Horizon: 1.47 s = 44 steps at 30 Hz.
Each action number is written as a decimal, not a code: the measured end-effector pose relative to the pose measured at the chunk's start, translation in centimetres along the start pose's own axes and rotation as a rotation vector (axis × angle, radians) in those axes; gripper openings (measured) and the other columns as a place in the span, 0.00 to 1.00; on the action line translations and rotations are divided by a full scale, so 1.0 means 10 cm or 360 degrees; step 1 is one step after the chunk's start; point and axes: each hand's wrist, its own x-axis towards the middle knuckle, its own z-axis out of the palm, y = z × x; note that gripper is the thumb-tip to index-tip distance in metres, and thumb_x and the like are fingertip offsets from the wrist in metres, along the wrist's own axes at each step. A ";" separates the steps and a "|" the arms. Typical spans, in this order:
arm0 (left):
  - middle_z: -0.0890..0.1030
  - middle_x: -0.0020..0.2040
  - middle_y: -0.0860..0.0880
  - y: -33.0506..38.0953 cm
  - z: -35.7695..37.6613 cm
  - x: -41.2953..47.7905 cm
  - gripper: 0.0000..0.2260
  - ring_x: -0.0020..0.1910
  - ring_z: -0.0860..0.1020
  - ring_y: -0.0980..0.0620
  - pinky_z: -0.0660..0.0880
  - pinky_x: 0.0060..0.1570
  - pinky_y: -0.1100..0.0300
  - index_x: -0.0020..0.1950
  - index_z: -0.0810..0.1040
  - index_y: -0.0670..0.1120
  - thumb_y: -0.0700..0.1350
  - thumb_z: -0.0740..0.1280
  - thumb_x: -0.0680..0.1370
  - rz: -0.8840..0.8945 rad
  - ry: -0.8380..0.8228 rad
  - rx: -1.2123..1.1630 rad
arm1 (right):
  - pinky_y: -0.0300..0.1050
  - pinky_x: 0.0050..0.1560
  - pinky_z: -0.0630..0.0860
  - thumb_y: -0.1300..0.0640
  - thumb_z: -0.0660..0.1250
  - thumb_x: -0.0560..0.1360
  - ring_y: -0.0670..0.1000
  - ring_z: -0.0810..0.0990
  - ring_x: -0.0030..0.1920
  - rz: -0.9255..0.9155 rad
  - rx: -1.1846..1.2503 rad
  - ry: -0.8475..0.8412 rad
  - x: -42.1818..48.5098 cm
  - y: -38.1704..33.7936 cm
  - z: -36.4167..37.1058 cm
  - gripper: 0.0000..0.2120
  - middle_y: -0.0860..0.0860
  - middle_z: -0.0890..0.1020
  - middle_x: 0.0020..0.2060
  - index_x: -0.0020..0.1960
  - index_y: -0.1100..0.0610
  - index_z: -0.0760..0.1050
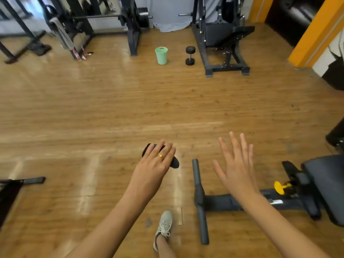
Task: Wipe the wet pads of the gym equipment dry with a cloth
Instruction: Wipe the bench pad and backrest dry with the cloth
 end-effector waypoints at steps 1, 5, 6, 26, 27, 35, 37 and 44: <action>0.75 0.71 0.39 -0.22 0.01 0.13 0.28 0.72 0.71 0.36 0.70 0.69 0.39 0.72 0.73 0.37 0.31 0.50 0.74 0.0009 0.0016 -0.0003 | 0.70 0.77 0.51 0.44 0.57 0.79 0.61 0.45 0.81 -0.0005 0.0005 -0.0004 0.21 -0.08 0.10 0.32 0.59 0.54 0.81 0.80 0.55 0.60; 0.74 0.72 0.40 -1.21 0.11 0.81 0.29 0.74 0.69 0.37 0.68 0.71 0.41 0.73 0.72 0.37 0.30 0.49 0.74 0.0020 -0.0002 -0.0030 | 0.70 0.77 0.50 0.46 0.58 0.80 0.60 0.46 0.81 0.0037 0.0082 -0.0009 1.22 -0.47 0.47 0.30 0.58 0.56 0.81 0.80 0.55 0.61; 0.74 0.72 0.41 -1.37 0.12 0.93 0.29 0.74 0.69 0.38 0.68 0.71 0.41 0.73 0.72 0.38 0.30 0.49 0.74 0.0031 -0.0014 -0.0036 | 0.68 0.77 0.50 0.47 0.59 0.80 0.59 0.47 0.82 0.0030 0.0116 0.0015 1.38 -0.56 0.51 0.30 0.57 0.57 0.80 0.79 0.55 0.62; 0.76 0.70 0.39 -5.40 0.78 4.55 0.29 0.71 0.72 0.36 0.71 0.68 0.40 0.71 0.74 0.37 0.32 0.47 0.75 0.0297 0.0119 -0.0094 | 0.65 0.78 0.48 0.53 0.68 0.78 0.60 0.48 0.81 0.0230 0.0048 0.0179 6.17 -1.83 1.93 0.31 0.57 0.59 0.80 0.79 0.54 0.63; 0.76 0.70 0.39 -5.63 0.80 4.73 0.28 0.72 0.72 0.36 0.71 0.68 0.40 0.71 0.74 0.37 0.31 0.47 0.75 0.0299 0.0106 -0.0090 | 0.65 0.79 0.48 0.53 0.67 0.78 0.60 0.48 0.81 0.0236 0.0034 0.0178 6.39 -1.90 2.00 0.31 0.57 0.58 0.80 0.79 0.54 0.62; 0.77 0.69 0.38 -7.10 1.17 6.29 0.26 0.71 0.72 0.36 0.63 0.68 0.45 0.70 0.75 0.36 0.32 0.47 0.76 0.0417 0.0079 -0.0137 | 0.65 0.79 0.49 0.51 0.66 0.78 0.60 0.47 0.81 0.0321 -0.0029 0.0119 8.27 -2.22 2.64 0.32 0.57 0.57 0.80 0.80 0.54 0.61; 0.76 0.69 0.39 -7.46 1.29 6.73 0.25 0.71 0.72 0.36 0.66 0.68 0.44 0.70 0.75 0.36 0.33 0.48 0.77 0.0427 0.0086 -0.0145 | 0.66 0.78 0.50 0.51 0.66 0.78 0.60 0.47 0.81 0.0315 -0.0016 0.0146 8.82 -2.22 2.85 0.32 0.57 0.57 0.80 0.80 0.54 0.61; 0.76 0.70 0.39 -8.81 1.64 8.47 0.24 0.72 0.72 0.36 0.70 0.68 0.41 0.71 0.74 0.37 0.31 0.52 0.76 0.0417 0.0043 -0.0105 | 0.65 0.79 0.48 0.52 0.66 0.79 0.59 0.46 0.82 0.0327 -0.0011 0.0130 10.91 -1.99 3.58 0.32 0.57 0.57 0.80 0.80 0.54 0.60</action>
